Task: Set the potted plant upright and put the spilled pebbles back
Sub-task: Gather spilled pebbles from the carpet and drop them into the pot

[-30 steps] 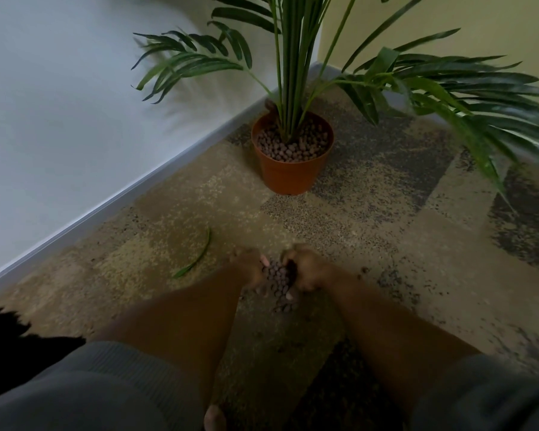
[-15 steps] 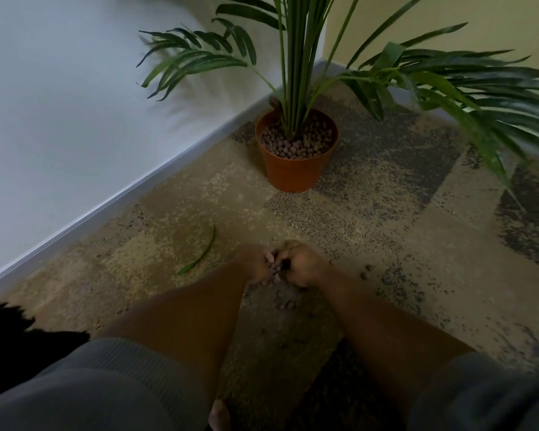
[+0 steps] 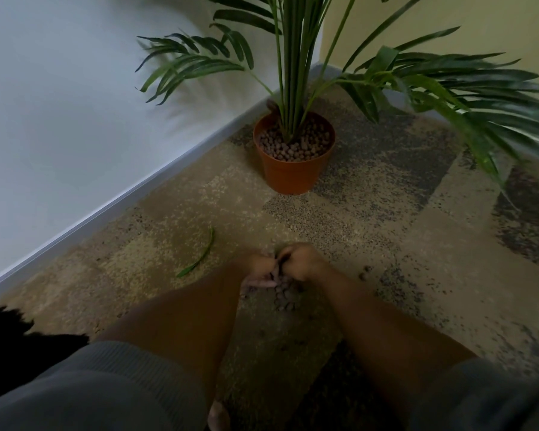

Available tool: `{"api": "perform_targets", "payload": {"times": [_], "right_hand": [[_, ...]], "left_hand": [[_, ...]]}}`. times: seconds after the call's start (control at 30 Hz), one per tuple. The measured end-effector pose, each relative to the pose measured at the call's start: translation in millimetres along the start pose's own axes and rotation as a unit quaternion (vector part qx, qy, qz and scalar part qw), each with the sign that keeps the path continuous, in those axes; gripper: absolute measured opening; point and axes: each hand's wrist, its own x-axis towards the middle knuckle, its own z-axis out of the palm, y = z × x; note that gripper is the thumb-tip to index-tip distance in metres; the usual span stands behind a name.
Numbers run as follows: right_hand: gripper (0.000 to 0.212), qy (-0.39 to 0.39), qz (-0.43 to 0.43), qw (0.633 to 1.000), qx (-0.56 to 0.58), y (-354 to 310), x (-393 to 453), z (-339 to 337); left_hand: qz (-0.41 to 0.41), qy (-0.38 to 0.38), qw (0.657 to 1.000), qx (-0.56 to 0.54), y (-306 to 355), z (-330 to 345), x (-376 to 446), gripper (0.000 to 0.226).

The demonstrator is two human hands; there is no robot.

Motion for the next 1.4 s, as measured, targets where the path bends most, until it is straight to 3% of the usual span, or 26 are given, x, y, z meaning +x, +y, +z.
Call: {"api": "perform_targets", "payload": {"times": [0.07,0.17,0.3,0.37,0.5,0.7,0.97,1.23,1.4], "right_hand": [[0.030,0.000,0.055,0.989,0.139,2.6,1.4,-0.7],[0.024,-0.021,0.116,0.944,0.309,3.3,-0.6,-3.3],[0.032,-0.054,0.149,0.885,0.437,2.9,-4.2,-7.5],[0.032,-0.081,0.156,0.865,0.471,3.3,-6.0,-8.6],[0.011,-0.122,0.177,0.820,0.530,4.6,-9.2,-7.9],[0.022,-0.135,0.167,0.731,0.647,4.8,-8.0,-7.8],[0.025,-0.103,0.159,0.627,0.756,1.2,-2.3,-9.5],[0.031,-0.011,0.119,0.592,0.797,-16.9,7.4,-41.2],[0.028,0.050,0.073,0.561,0.823,-41.0,13.6,-88.3]], "left_hand": [[-0.029,-0.045,0.996,-0.066,2.3,2.7,-4.6,0.029],[-0.034,-0.053,0.992,-0.111,3.8,2.4,-5.6,0.047],[-0.016,-0.045,0.986,-0.160,4.8,1.8,-5.5,0.021],[-0.018,-0.036,0.985,-0.165,5.7,3.3,-5.8,0.028],[-0.042,-0.033,0.982,-0.182,6.3,3.4,-7.3,0.035],[-0.049,-0.062,0.959,-0.272,14.8,-0.3,-16.5,0.032],[-0.051,-0.113,0.898,-0.422,22.4,-9.1,-23.3,0.034],[0.011,-0.049,0.795,-0.605,62.2,-25.2,-23.4,0.035],[0.093,-0.030,0.776,-0.623,114.9,-34.7,-34.9,0.035]]}}
